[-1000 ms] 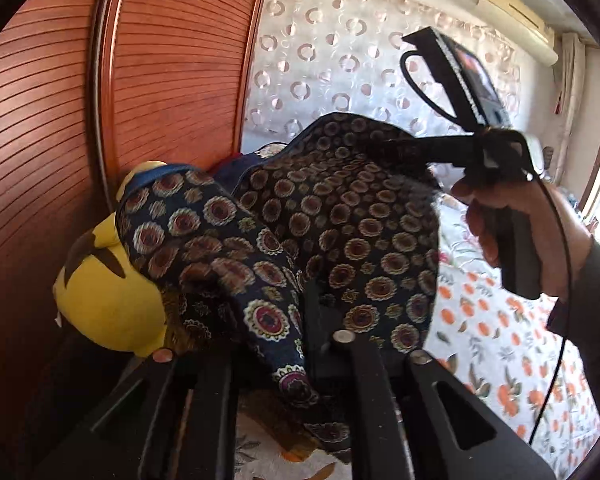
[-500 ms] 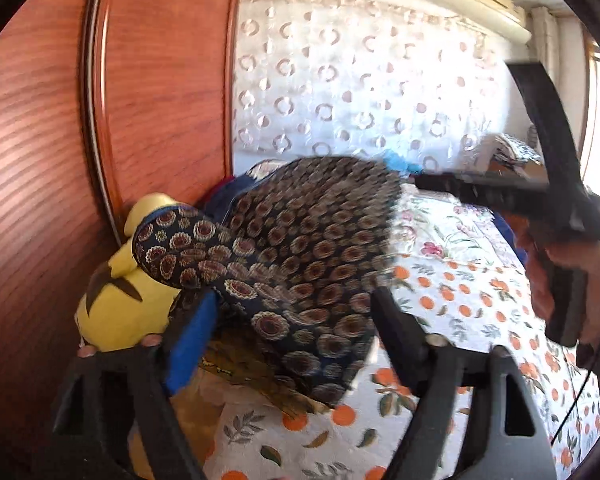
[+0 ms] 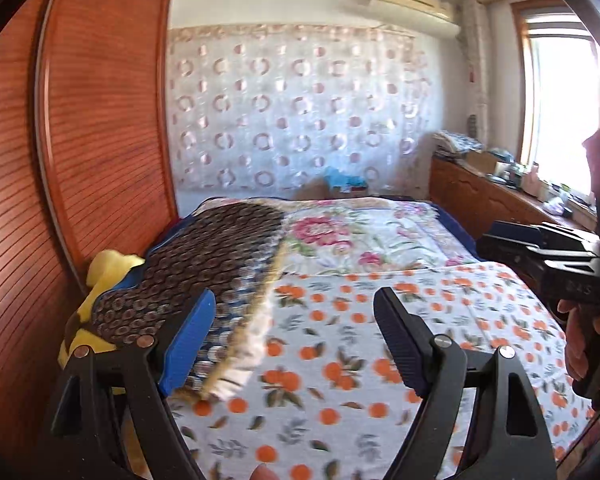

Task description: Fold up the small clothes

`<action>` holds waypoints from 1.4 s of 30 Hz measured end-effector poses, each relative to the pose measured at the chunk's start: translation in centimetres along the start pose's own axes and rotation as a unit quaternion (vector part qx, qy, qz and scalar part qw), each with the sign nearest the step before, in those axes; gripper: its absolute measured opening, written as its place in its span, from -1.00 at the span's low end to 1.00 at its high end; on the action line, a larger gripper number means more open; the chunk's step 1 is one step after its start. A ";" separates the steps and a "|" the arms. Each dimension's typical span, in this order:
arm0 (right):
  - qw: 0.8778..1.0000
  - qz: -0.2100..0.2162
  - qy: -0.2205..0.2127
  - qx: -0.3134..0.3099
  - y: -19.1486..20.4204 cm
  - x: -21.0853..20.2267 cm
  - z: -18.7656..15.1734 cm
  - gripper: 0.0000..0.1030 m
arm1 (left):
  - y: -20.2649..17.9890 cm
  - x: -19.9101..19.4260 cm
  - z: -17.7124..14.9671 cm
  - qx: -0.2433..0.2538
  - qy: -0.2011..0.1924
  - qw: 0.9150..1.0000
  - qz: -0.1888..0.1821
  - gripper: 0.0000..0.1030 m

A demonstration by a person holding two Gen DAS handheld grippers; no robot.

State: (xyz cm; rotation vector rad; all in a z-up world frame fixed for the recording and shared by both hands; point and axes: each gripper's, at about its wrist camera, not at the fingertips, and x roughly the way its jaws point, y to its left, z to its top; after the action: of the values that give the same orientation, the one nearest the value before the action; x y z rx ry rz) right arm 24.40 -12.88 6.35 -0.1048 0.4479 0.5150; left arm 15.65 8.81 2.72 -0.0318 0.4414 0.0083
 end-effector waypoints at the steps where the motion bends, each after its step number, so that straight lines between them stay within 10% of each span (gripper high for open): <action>1: 1.000 -0.010 -0.005 0.004 0.0 -0.9 -0.4 0.20 | -0.7 -0.3 0.1 0.004 -0.003 1.000 -0.004 0.59; 19: 0.982 -0.162 -0.047 0.084 1.9 -11.3 -5.9 0.45 | -10.0 -5.7 -0.6 0.036 -0.017 0.998 -0.046 0.59; 42: 0.978 -0.175 -0.060 0.095 4.3 -11.6 -8.3 0.45 | -11.2 -6.1 -1.1 0.029 -0.018 0.999 -0.037 0.59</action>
State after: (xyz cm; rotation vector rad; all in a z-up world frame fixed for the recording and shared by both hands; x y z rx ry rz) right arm 10.02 -16.15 4.05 0.0323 0.3483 0.1294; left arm 9.81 -2.38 4.65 0.0081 0.4034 -0.0774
